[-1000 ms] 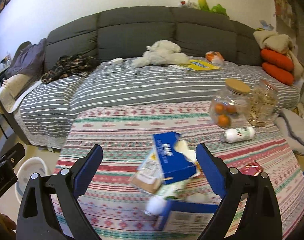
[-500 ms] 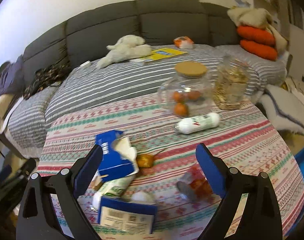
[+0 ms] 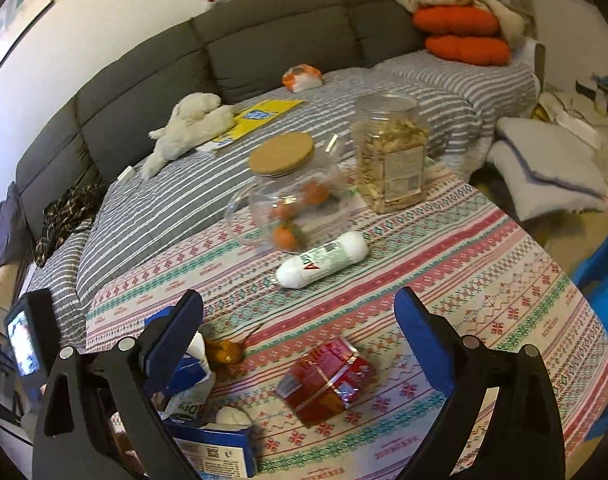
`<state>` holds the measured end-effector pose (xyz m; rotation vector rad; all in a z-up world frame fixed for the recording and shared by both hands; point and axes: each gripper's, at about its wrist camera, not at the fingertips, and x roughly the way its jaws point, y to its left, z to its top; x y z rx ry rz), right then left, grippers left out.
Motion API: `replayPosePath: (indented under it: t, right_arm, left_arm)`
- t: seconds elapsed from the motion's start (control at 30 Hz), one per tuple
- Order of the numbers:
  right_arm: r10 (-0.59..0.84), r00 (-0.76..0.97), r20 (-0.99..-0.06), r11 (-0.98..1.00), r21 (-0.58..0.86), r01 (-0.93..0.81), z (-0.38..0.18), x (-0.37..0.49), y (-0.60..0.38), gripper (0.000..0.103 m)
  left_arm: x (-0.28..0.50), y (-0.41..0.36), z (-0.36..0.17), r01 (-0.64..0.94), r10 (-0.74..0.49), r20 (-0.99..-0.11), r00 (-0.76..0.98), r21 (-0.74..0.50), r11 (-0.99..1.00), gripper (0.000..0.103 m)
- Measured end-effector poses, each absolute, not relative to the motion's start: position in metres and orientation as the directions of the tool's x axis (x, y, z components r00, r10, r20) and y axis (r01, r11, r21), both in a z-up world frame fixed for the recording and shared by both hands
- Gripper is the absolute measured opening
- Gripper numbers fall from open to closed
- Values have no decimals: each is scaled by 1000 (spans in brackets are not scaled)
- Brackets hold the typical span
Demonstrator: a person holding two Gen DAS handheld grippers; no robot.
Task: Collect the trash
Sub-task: 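Grasp the blue biscuit box with the left tool while the right tool grasps the milk carton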
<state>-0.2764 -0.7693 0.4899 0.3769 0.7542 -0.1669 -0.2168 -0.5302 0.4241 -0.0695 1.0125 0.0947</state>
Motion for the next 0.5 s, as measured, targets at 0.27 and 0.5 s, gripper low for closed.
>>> replayPosePath:
  t: [0.27,0.5]
  right_arm:
    - [5,708,-706,908,300,292,490,-273,-787,93]
    - [23,692,-721,911,301,283,486,-272,-789,94]
  left_arm:
    - [-191,-548,403,-230,123,-897,425,24,973,96]
    - [-194,-555,401,-180,97,-894,438,19,984,47]
